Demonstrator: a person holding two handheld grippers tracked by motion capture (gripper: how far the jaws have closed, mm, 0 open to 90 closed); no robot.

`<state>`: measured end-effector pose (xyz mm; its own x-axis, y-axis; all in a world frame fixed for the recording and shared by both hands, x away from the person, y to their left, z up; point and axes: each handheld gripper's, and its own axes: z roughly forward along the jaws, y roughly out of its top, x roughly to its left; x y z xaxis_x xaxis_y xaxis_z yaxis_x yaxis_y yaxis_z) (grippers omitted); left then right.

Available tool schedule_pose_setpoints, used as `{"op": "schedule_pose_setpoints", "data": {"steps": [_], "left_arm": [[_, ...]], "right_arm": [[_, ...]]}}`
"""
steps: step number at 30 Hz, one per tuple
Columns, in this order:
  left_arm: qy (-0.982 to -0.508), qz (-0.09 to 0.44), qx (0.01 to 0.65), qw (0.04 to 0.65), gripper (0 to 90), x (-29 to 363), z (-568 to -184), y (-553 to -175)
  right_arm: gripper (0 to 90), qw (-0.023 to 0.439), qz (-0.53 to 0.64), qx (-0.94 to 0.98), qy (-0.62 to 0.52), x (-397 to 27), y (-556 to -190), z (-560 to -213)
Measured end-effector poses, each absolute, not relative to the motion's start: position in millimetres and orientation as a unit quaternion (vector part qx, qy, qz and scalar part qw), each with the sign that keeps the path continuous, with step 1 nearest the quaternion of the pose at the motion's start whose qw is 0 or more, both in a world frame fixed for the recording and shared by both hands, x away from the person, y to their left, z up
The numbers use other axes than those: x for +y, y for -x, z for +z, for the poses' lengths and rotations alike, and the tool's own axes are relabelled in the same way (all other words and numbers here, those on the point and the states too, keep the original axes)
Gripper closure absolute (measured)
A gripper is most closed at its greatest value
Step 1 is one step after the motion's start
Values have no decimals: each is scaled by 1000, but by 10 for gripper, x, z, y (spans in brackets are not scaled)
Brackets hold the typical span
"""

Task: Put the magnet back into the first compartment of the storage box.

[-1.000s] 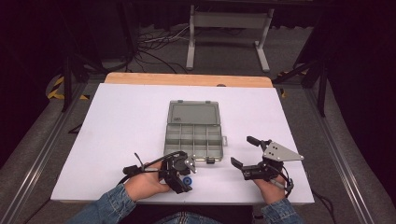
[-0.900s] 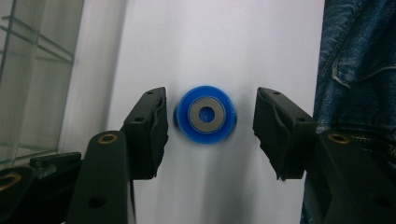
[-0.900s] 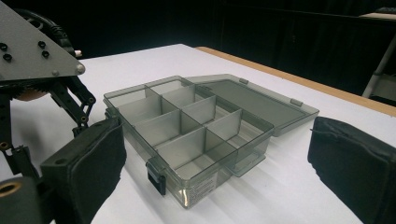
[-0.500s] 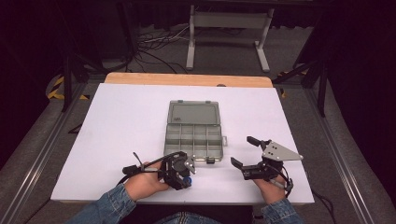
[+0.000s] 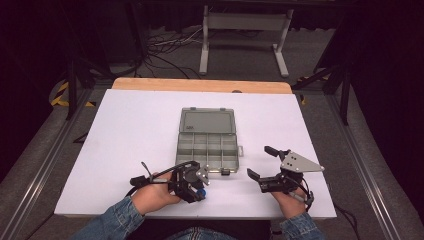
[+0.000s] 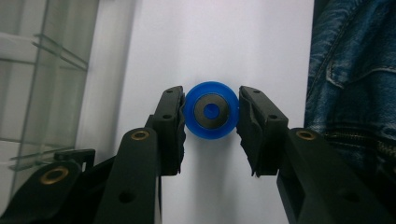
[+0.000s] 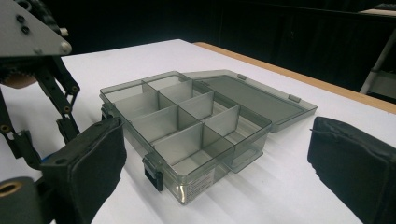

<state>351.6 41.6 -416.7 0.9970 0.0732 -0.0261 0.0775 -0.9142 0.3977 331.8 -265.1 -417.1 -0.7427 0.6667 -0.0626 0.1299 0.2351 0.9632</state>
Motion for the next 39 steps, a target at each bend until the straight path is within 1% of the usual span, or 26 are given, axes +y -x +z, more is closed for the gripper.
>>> {"op": "schedule_pose_setpoints", "data": {"steps": [9, 23, 33, 39], "left_arm": [[-974, 1, 48, 223, 625, 480, -3993, -3546], [-970, 11, 44, 240, 625, 558, -3760, -3624], [-963, 25, 66, 261, 625, 662, -3582, -3737], [-959, 37, 79, 271, 625, 711, -3551, -3836]], "right_arm": [[53, 240, 558, 748, -267, -2651, -3319, -4172], [53, 241, 558, 748, -268, -2651, -3323, -4174], [53, 242, 558, 747, -268, -2654, -3324, -4173], [53, 241, 558, 747, -268, -2654, -3324, -4173]]}}
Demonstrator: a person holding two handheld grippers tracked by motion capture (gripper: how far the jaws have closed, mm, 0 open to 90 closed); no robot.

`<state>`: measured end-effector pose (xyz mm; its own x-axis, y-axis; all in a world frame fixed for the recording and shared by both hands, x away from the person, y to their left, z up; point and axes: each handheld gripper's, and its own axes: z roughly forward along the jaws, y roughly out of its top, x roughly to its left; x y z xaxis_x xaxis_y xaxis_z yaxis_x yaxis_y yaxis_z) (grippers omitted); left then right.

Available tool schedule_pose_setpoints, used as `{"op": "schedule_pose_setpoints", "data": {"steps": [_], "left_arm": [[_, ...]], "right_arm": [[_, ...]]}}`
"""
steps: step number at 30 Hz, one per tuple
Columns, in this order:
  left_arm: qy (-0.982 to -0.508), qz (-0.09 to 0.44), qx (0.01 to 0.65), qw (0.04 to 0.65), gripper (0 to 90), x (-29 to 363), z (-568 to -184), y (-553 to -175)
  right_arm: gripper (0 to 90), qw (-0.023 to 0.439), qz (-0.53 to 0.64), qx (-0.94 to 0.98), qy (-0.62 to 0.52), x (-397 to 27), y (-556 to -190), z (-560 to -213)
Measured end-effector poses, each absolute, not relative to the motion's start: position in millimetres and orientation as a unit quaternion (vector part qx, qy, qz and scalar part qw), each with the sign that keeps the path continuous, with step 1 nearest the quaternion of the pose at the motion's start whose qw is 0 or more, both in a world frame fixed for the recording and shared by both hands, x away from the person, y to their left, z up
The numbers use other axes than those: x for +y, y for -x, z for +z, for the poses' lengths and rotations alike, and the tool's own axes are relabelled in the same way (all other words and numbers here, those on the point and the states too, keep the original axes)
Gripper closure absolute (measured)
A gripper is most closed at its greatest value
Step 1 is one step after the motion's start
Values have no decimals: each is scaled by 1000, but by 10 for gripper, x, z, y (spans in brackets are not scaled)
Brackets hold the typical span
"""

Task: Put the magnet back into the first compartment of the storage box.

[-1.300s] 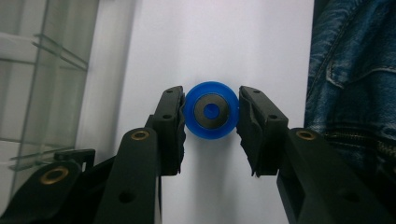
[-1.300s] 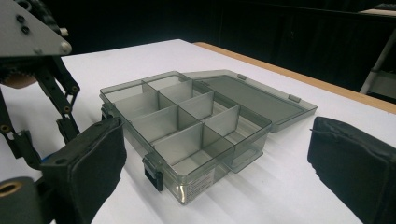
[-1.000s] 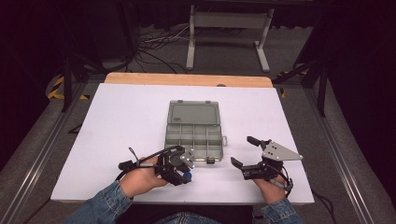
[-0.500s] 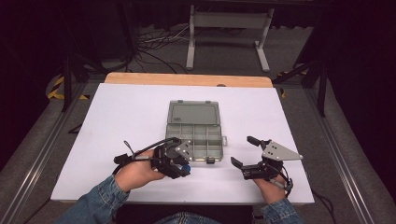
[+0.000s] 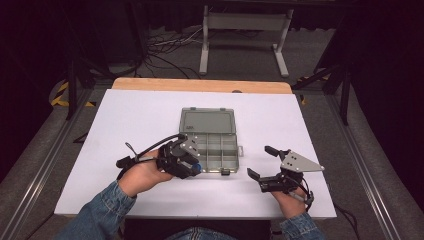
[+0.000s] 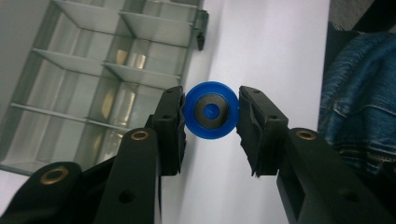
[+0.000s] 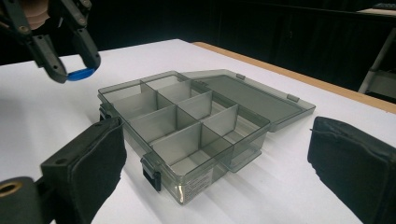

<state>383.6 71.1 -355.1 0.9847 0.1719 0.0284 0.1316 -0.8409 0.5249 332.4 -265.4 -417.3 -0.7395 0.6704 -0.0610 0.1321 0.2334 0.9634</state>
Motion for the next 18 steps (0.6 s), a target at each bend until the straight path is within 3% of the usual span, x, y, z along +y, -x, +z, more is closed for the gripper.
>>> {"op": "schedule_pose_setpoints", "data": {"steps": [18], "left_arm": [[-948, 59, 139, 279, 625, 791, -3526, -4244]], "right_arm": [[53, 241, 557, 747, -270, -2657, -3328, -4176]]}}
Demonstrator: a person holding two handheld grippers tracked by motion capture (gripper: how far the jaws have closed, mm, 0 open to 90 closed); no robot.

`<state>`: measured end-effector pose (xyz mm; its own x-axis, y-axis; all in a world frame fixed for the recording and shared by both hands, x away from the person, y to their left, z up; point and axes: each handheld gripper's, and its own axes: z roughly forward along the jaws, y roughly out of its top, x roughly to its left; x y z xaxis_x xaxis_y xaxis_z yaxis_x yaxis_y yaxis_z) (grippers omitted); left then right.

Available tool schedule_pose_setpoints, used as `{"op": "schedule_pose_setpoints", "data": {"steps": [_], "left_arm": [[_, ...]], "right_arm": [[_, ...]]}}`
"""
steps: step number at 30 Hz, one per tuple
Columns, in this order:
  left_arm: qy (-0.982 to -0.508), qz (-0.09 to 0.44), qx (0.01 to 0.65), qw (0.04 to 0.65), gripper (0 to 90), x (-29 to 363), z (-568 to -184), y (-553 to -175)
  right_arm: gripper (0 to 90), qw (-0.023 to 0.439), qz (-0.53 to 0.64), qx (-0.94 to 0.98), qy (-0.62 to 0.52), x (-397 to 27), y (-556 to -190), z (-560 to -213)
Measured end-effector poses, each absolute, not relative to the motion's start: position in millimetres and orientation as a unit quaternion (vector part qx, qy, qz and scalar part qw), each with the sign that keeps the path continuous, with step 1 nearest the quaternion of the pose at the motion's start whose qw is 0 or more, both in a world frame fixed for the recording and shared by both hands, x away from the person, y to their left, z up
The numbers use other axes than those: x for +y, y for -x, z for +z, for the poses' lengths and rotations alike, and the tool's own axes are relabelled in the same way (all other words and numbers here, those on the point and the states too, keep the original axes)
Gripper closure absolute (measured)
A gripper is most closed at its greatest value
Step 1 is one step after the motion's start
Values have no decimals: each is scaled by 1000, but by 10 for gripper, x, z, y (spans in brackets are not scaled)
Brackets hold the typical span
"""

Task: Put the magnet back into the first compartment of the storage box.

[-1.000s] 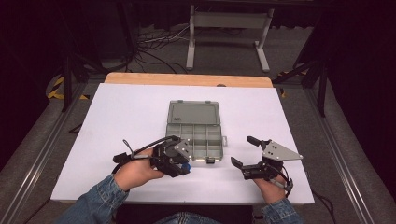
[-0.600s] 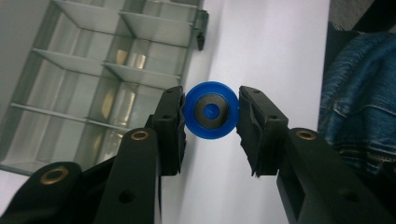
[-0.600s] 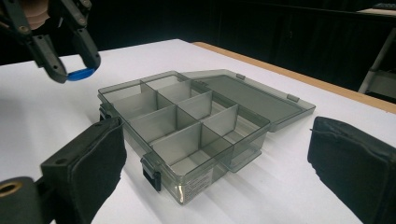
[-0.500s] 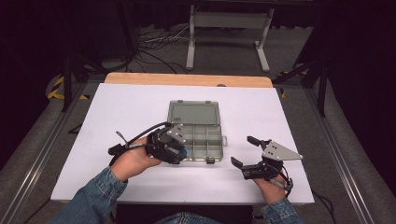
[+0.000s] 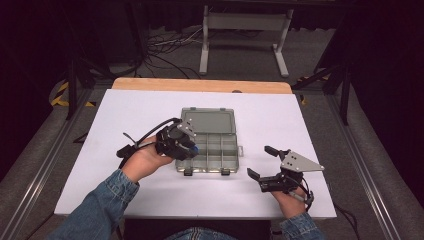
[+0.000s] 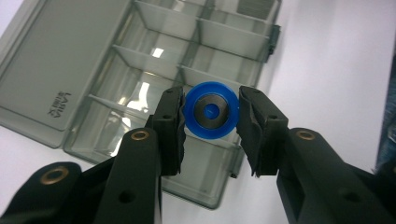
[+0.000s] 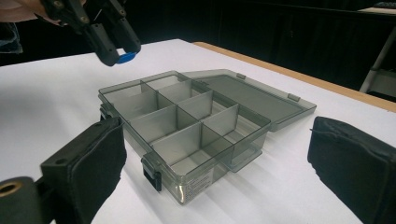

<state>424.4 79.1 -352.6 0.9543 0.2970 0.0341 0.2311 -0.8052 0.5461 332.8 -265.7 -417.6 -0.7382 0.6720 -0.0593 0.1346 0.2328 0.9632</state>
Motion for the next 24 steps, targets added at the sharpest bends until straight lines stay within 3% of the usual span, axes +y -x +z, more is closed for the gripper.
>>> {"op": "schedule_pose_setpoints", "data": {"steps": [24], "left_arm": [[-936, 79, 198, 280, 625, 900, -3554, -4723]], "right_arm": [[53, 238, 558, 748, -269, -2658, -3334, -4183]]}}
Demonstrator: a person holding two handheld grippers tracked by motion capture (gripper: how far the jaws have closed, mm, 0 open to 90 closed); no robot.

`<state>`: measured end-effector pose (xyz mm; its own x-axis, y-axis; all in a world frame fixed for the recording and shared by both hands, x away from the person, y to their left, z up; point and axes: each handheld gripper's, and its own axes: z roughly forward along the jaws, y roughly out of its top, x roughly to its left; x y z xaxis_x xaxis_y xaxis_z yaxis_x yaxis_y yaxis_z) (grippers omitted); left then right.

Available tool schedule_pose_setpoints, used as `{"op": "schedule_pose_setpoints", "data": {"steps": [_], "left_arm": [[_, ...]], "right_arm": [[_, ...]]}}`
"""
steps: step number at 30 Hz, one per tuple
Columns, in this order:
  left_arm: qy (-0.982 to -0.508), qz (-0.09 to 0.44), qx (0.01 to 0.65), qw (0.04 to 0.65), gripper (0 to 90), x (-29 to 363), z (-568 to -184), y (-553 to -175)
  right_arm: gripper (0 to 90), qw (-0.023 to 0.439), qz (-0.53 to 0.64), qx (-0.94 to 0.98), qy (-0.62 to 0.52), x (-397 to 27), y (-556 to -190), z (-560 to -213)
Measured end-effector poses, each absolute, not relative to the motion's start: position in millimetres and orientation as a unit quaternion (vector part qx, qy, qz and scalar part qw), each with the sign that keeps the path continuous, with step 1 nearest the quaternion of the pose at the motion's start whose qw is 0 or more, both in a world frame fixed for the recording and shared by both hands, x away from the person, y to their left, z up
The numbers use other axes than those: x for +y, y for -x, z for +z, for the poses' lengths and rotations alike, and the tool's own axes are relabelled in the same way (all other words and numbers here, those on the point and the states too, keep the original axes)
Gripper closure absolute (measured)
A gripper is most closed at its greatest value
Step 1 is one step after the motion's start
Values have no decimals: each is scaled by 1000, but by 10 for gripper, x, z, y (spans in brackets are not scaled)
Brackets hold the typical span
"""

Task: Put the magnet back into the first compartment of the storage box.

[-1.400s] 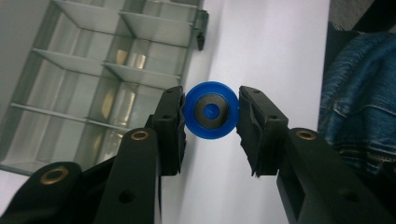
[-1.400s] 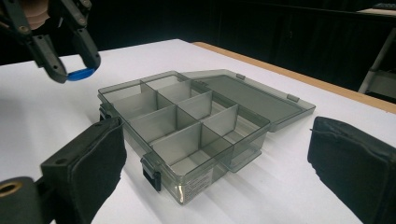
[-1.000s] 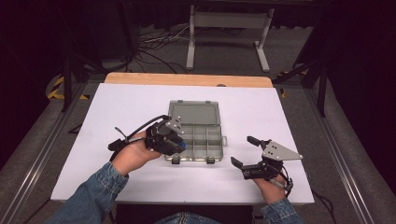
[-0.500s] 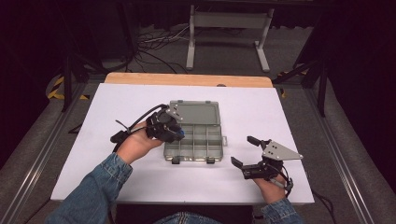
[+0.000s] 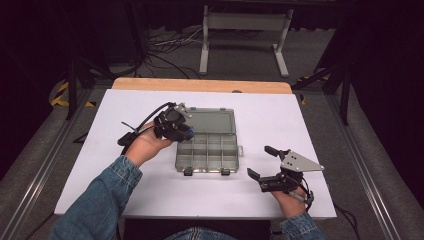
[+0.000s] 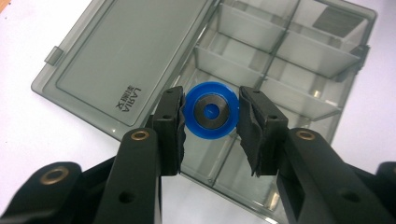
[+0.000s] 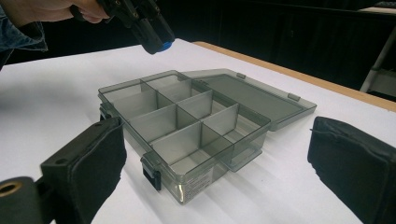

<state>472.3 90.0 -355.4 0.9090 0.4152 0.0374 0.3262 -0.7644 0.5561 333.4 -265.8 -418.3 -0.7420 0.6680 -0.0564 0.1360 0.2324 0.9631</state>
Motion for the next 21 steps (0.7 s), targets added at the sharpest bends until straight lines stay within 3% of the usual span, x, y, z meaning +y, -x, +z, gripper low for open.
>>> {"op": "schedule_pose_setpoints", "data": {"steps": [21], "left_arm": [[-938, 86, 221, 253, 625, 851, -3783, -4901]], "right_arm": [[53, 238, 556, 750, -267, -2658, -3331, -4184]]}}
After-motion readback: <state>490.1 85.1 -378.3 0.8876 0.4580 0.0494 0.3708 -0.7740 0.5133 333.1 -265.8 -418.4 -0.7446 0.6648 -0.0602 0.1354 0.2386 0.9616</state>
